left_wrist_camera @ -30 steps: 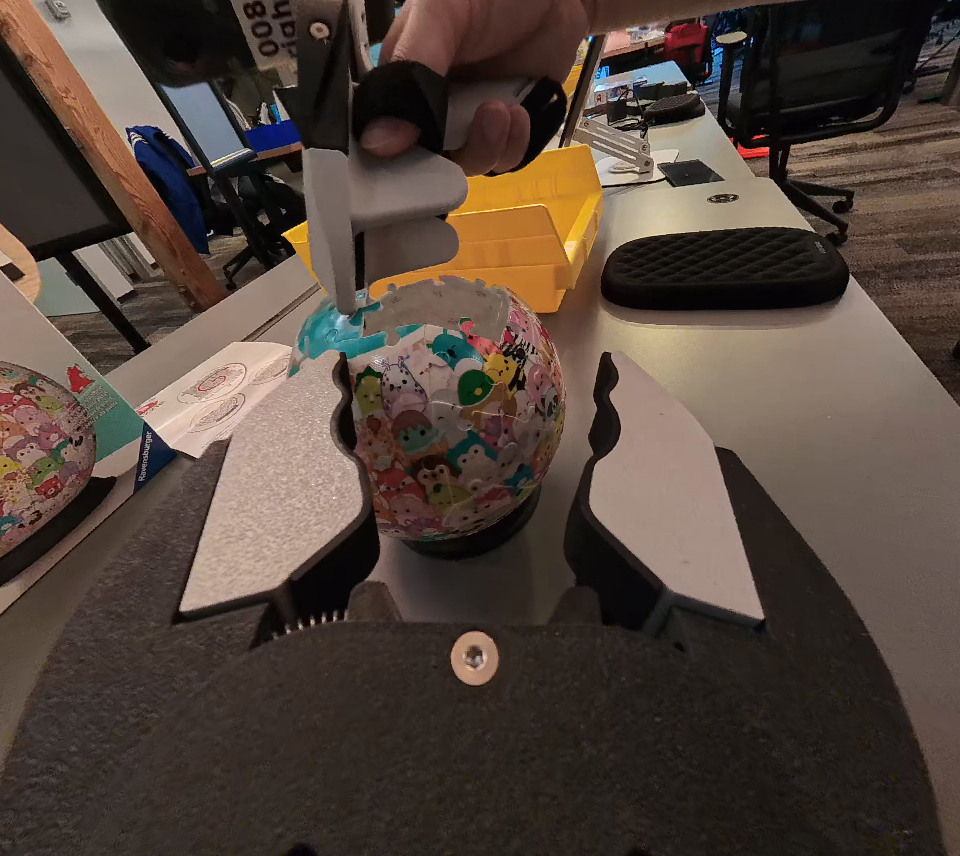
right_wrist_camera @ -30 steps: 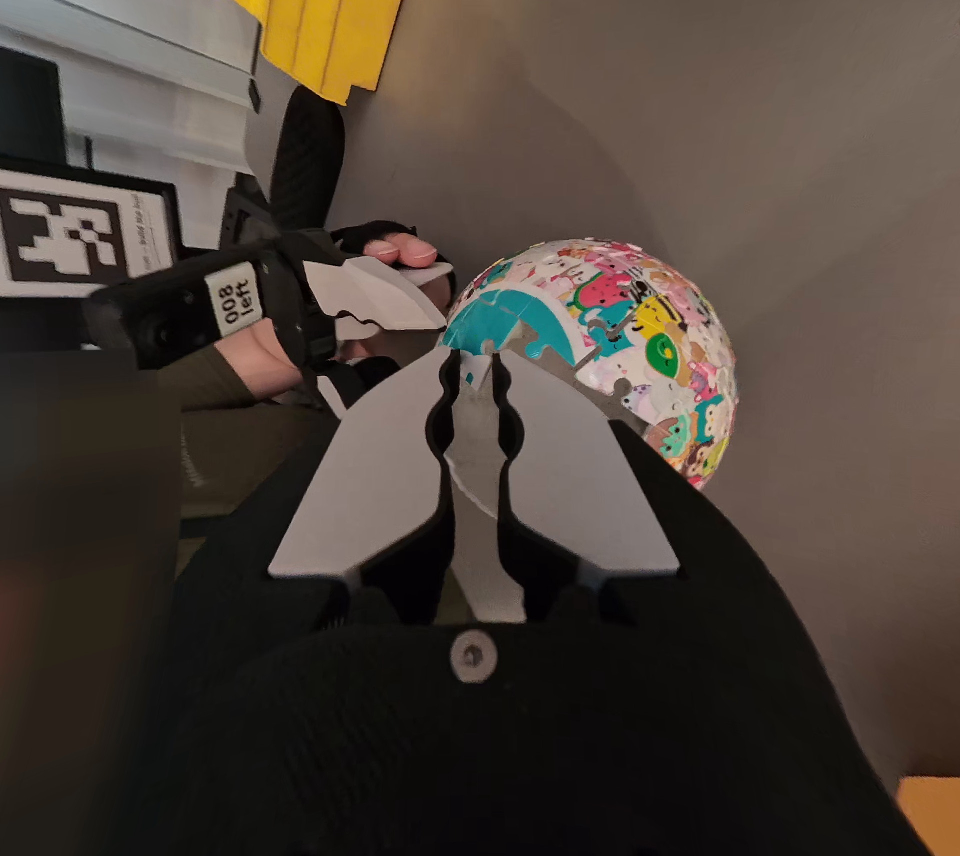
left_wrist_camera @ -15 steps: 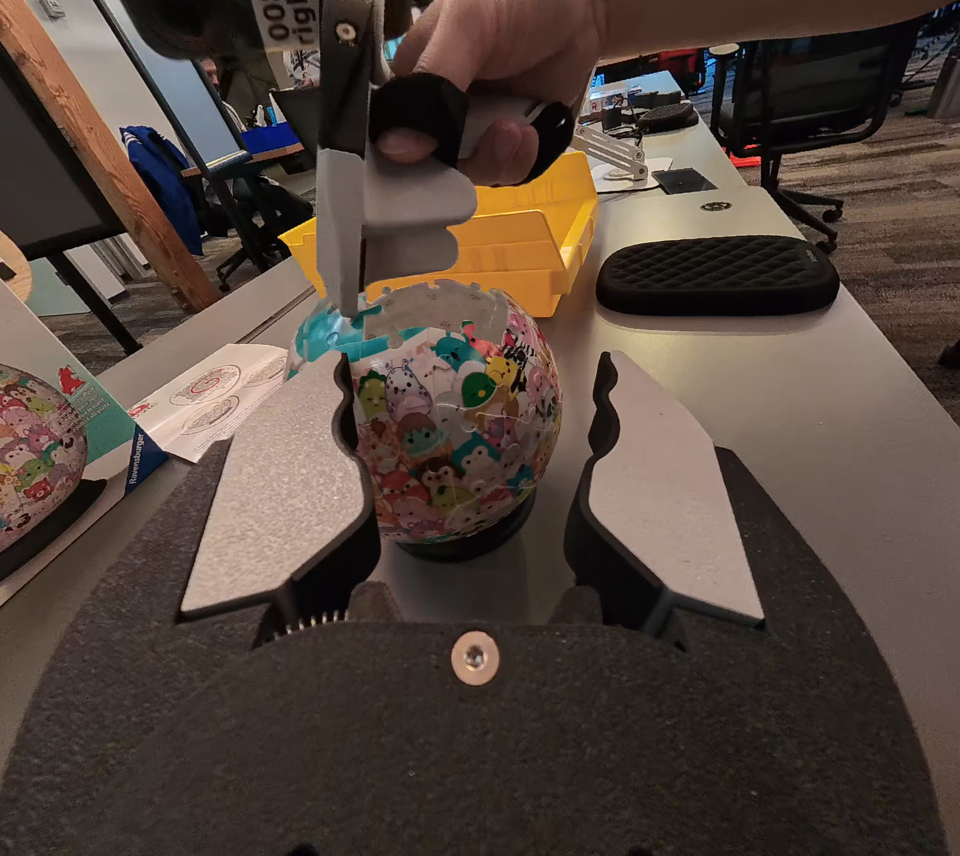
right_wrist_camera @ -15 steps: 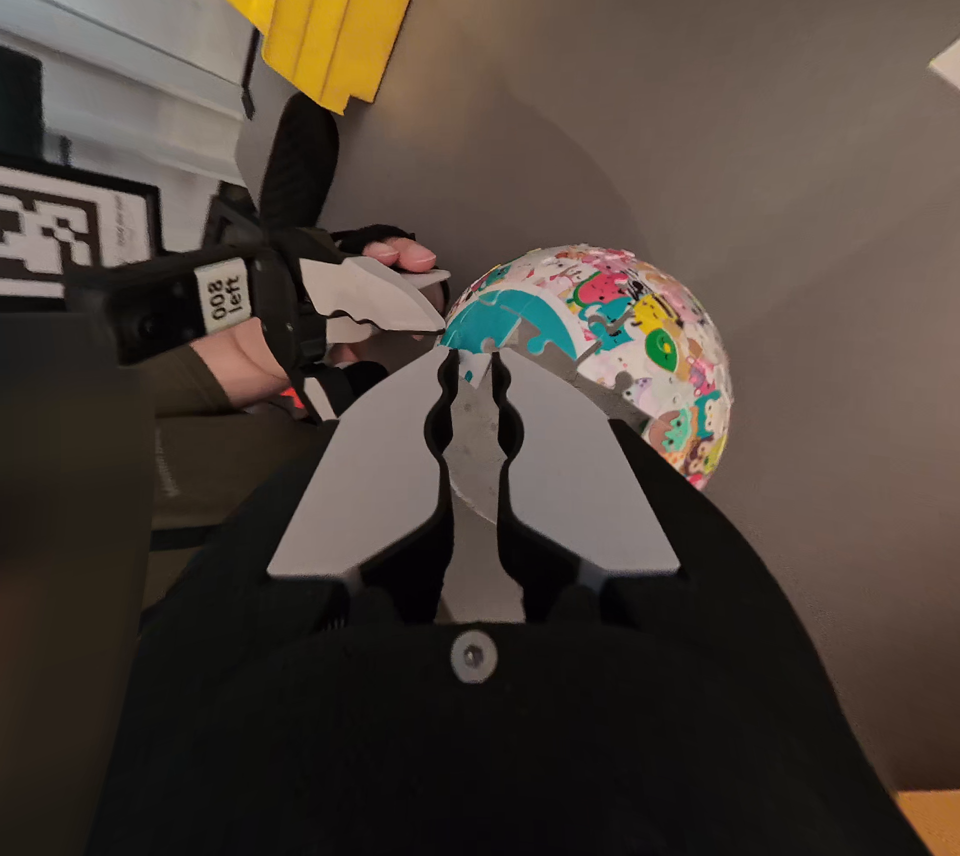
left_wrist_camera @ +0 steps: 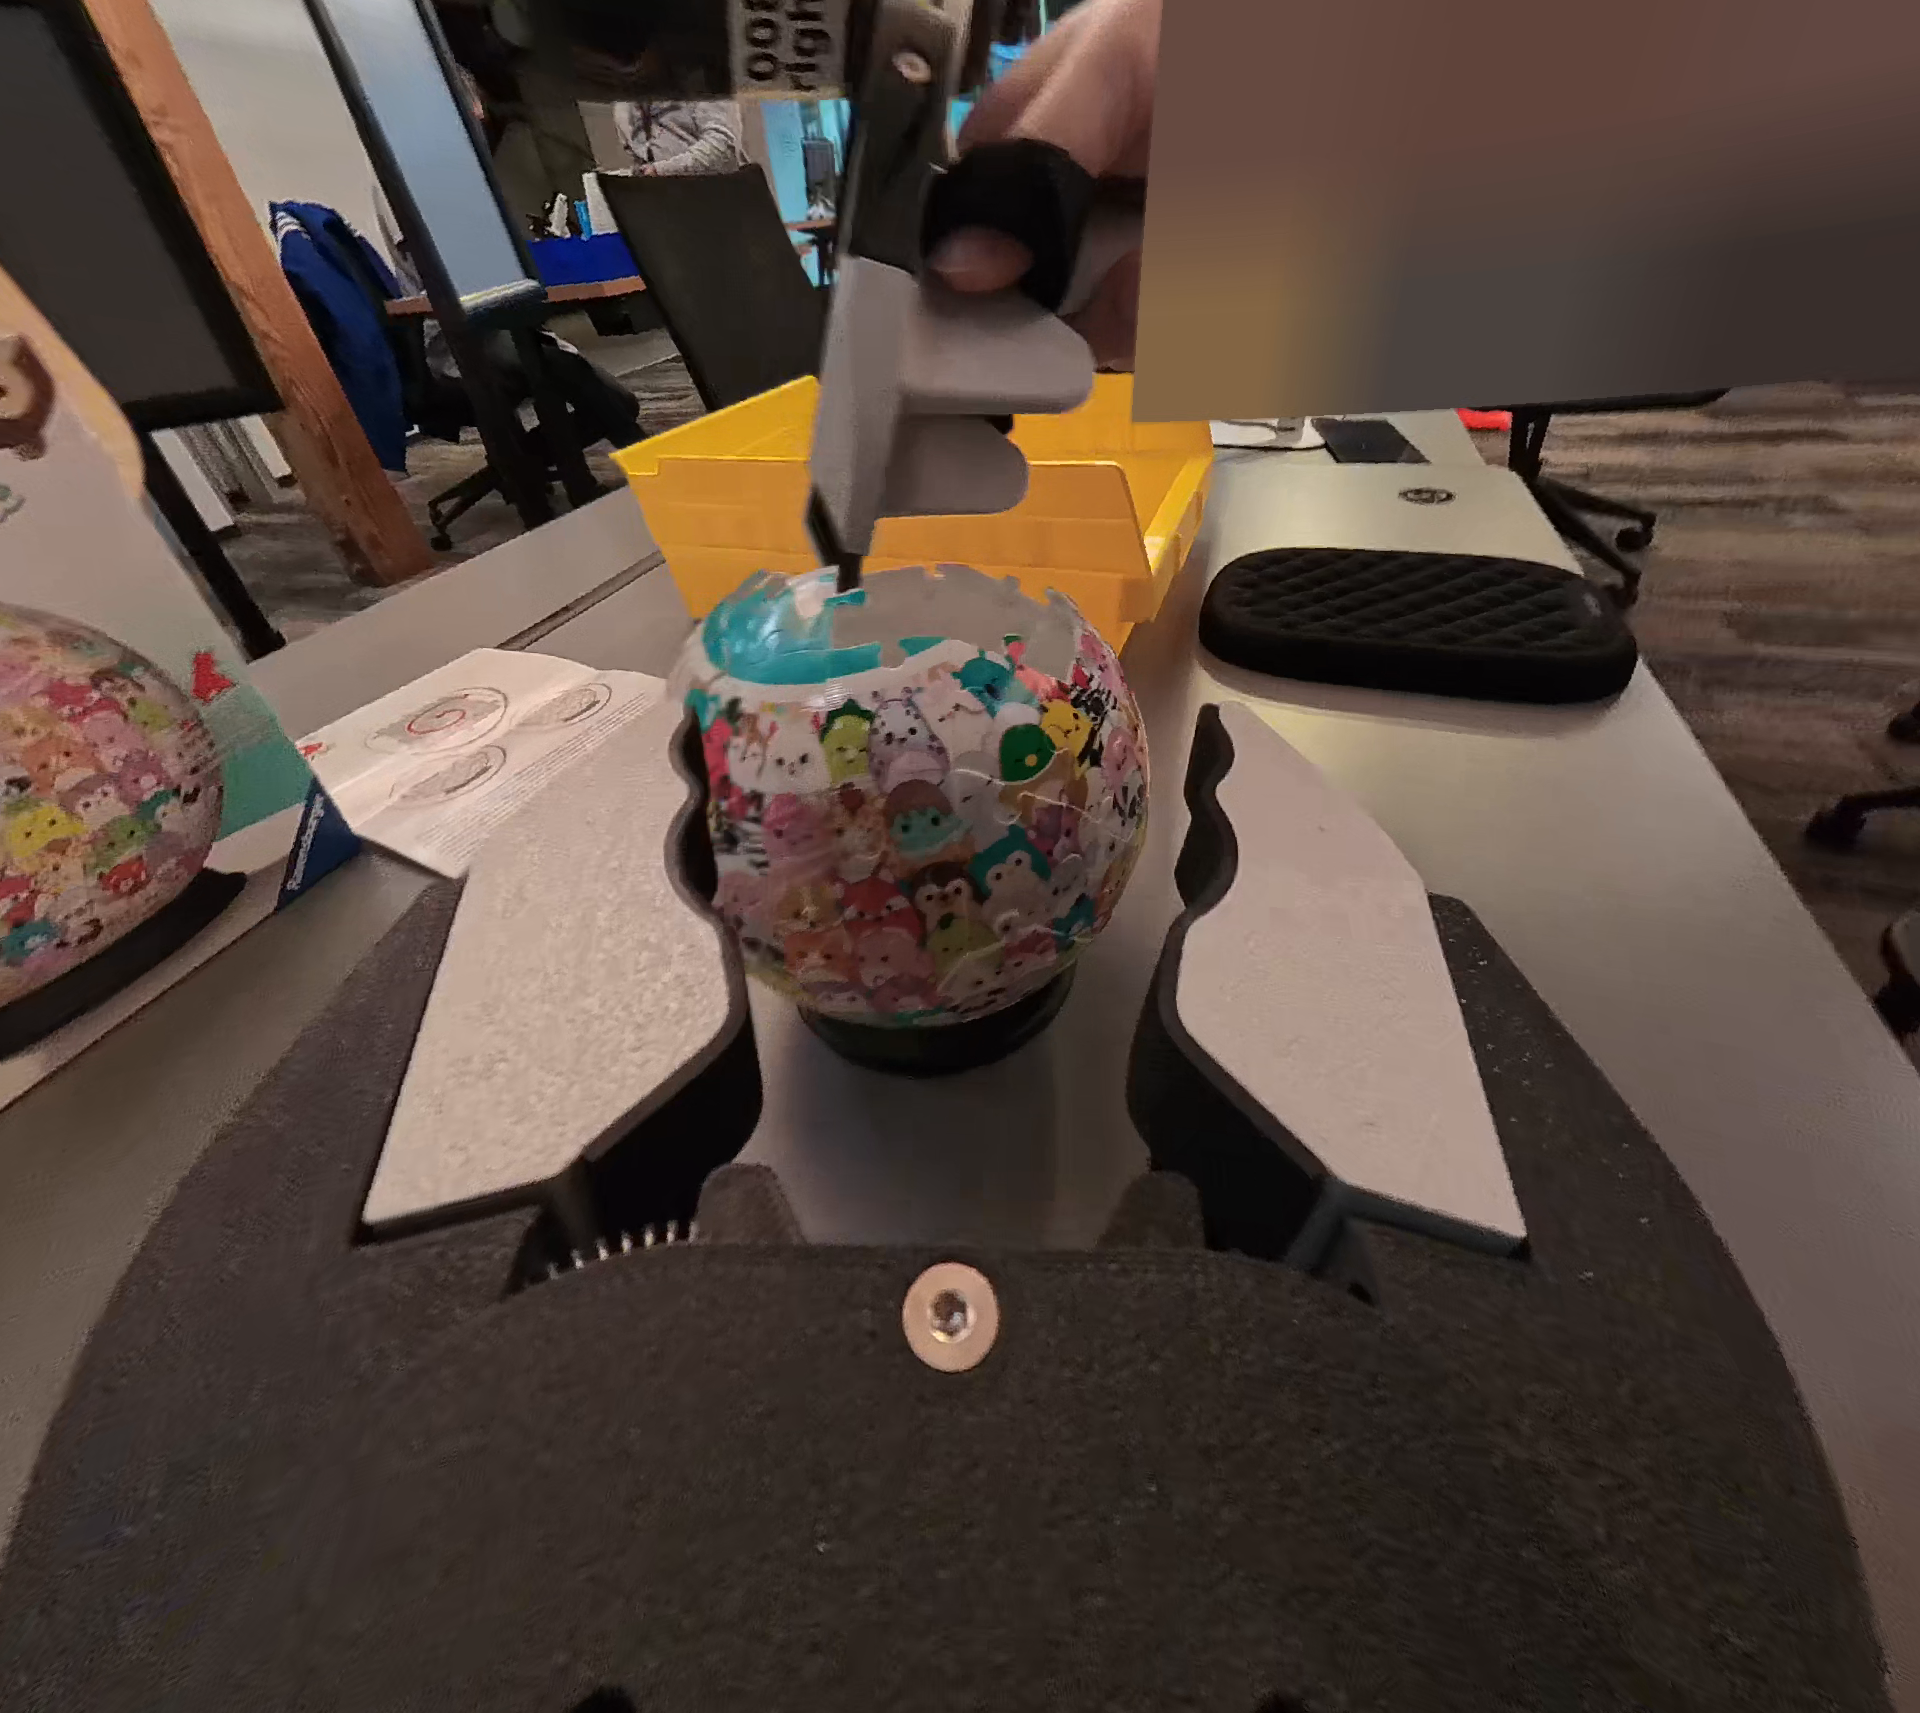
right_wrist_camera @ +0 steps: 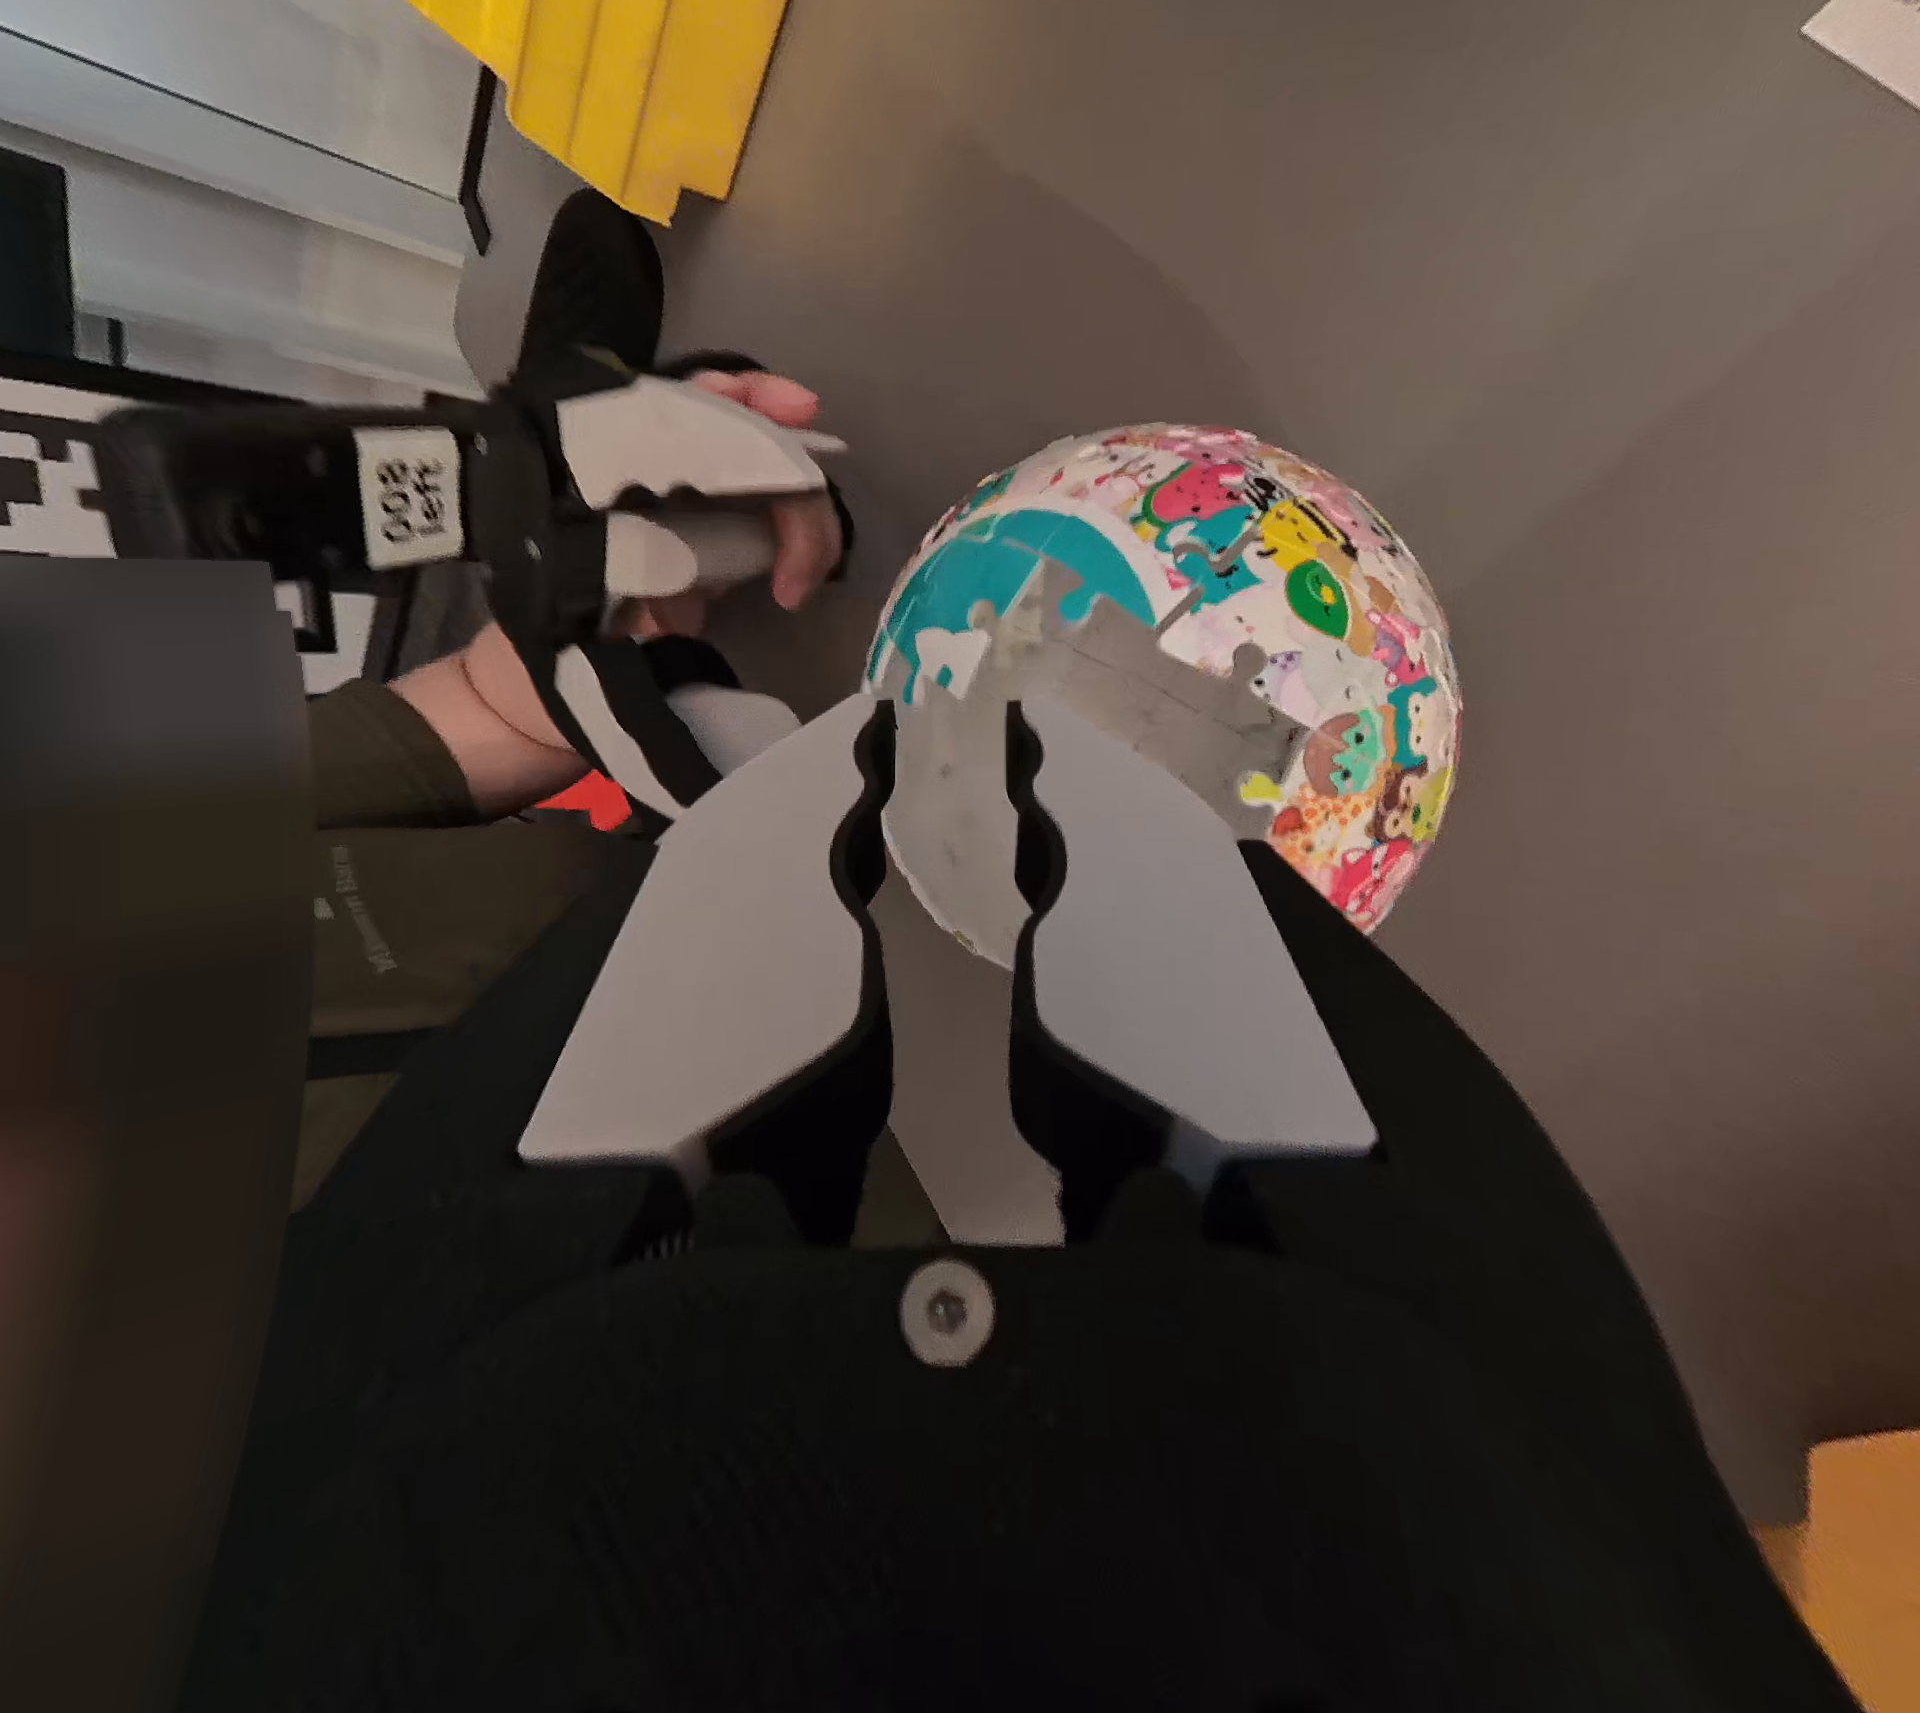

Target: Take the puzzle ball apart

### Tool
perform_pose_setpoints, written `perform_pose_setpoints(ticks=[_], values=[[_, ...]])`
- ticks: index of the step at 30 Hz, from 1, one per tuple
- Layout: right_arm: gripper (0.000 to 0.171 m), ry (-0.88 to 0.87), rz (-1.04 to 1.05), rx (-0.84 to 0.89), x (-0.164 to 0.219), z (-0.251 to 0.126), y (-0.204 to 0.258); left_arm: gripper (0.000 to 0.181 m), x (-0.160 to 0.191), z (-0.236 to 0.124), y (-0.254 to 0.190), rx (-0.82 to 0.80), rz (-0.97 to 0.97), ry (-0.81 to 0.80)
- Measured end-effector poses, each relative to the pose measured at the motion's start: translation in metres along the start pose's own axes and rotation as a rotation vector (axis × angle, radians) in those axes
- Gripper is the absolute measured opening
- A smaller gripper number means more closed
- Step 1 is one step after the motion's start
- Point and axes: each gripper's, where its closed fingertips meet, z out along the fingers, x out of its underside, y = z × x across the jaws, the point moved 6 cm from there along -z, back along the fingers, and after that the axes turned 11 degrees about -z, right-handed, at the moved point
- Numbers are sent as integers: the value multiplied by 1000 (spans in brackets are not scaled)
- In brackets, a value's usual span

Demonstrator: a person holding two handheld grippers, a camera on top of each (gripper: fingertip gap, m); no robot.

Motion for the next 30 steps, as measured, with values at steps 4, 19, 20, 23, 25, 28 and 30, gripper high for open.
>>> perform_pose_setpoints(ticks=[4,19,20,23,25,28,30], values=[[21,-42,-55,14,2,-9,7,86,0,-22,12,-20,-23,62],[11,-175,-464,59,-13,-14,19,69,31,-68,79,-266,-219,245],[7,-172,-552,104,-15,-13,20,69,31,-70,82,-279,-228,241],[5,-133,-741,176,-16,-8,21,67,30,-72,85,-293,-232,225],[5,-93,-744,114,-13,-3,22,65,31,-73,85,-294,-235,221],[6,-139,-765,90,-10,-4,20,62,31,-74,85,-290,-232,219],[13,-182,-806,117,-6,-12,21,60,29,-75,84,-279,-233,213]])
